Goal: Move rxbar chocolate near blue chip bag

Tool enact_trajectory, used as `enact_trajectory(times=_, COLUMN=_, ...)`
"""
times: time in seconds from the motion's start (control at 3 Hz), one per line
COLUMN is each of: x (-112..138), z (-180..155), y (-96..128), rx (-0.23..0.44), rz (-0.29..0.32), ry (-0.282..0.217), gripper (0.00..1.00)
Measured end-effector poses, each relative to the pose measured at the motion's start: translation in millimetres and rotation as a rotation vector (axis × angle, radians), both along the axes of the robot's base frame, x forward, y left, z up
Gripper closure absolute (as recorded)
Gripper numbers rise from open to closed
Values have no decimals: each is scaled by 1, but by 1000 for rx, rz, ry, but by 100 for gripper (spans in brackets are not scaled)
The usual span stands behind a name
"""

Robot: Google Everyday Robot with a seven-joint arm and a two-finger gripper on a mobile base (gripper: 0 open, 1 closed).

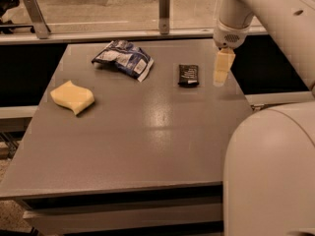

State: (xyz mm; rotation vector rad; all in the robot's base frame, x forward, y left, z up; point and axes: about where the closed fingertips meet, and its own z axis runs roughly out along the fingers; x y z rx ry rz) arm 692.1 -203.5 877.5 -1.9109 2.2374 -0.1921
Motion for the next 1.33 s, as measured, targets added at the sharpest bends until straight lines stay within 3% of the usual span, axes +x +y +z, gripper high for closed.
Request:
enact_trajectory(times=1.0, x=7, z=-18, y=29, rx=8, rz=59, ry=-2, gripper=86)
enact_trajectory(times=1.33, x=9, z=-26, y=36, rx=12, rz=73, ry=-1, gripper=100)
